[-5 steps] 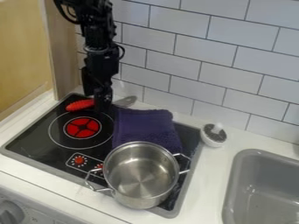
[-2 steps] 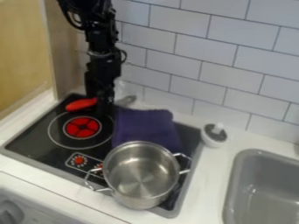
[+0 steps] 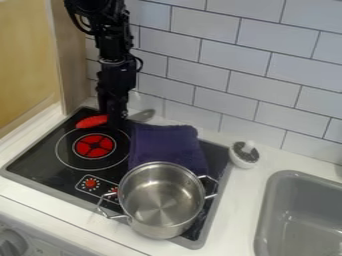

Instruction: Move the red spoon to the bottom left of the stove

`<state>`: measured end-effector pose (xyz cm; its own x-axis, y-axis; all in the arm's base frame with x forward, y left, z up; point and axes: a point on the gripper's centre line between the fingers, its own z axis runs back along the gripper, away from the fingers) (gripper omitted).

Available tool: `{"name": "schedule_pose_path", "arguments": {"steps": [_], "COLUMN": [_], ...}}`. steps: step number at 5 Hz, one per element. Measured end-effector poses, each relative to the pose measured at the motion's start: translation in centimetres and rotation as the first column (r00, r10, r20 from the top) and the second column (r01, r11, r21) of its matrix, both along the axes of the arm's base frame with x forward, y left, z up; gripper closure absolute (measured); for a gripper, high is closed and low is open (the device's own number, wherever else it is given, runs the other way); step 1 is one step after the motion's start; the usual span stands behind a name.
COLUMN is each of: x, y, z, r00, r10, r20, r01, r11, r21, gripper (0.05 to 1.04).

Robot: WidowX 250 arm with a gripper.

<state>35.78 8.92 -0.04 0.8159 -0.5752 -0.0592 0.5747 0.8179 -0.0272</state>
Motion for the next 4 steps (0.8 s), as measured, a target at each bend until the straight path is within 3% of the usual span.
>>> {"name": "schedule_pose_path", "arguments": {"steps": [2, 4], "x": [-0.13, -0.83], "y": [-0.22, -0.01], "z": [0.05, 0.68], "r00": [1.000, 1.000], "r10": [-0.004, 0.001], "r20": [-0.012, -0.007], "r01": [0.004, -0.001], "r11": [1.000, 0.998], "r21": [-0.015, -0.064], "gripper": [0.752, 0.752]}}
